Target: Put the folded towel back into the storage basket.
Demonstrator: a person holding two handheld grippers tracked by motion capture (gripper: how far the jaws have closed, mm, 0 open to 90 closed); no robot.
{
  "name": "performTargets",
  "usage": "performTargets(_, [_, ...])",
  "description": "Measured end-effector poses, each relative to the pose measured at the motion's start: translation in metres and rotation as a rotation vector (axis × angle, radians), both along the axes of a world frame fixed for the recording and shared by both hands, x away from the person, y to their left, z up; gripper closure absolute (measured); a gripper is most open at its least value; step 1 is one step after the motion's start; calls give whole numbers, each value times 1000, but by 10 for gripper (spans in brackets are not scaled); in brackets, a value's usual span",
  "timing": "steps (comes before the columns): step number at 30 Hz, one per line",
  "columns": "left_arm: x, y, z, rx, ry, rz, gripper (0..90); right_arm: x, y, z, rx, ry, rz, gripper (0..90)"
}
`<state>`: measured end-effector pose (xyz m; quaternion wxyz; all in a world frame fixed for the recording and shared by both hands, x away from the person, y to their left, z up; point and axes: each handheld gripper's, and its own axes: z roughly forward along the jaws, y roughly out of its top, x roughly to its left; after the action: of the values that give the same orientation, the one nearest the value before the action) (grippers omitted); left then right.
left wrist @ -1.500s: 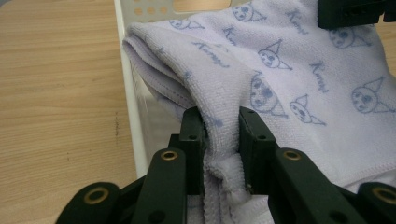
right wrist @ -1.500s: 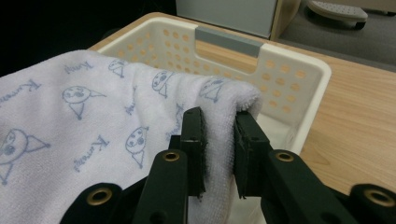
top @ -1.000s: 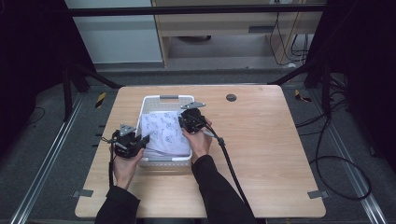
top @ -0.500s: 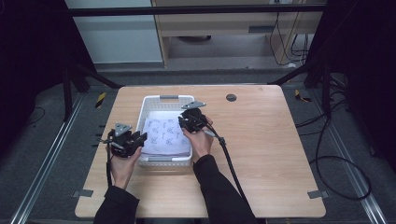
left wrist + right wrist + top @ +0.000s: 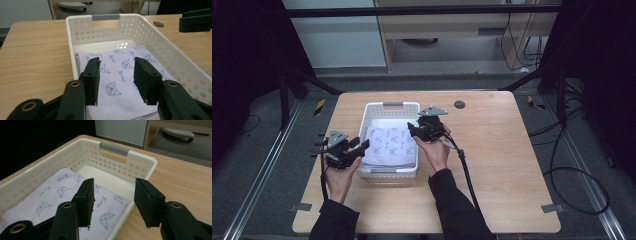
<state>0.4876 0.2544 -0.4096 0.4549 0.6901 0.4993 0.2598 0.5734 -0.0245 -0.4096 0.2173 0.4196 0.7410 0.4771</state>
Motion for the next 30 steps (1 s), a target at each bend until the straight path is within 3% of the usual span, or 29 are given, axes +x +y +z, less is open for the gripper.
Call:
performTargets(1, [0, 0, 0, 1, 0, -3, 534, -6, -8, 0, 22, 4, 4, 442])
performTargets(6, [-4, -4, 0, 13, -11, -40, 473, -22, -27, -4, 38, -14, 6, 333])
performTargets(12, [-13, -9, -2, 39, -22, -73, 389, -43, -63, -8, 72, -15, -5, 225])
performTargets(24, [-27, 0, -12, 62, -24, -82, 341, -82, -123, -22, 62, -47, -58, 164])
performTargets(30, [-35, 7, -13, 56, -45, -54, 321, -98, -146, -33, 44, -59, -101, 157])
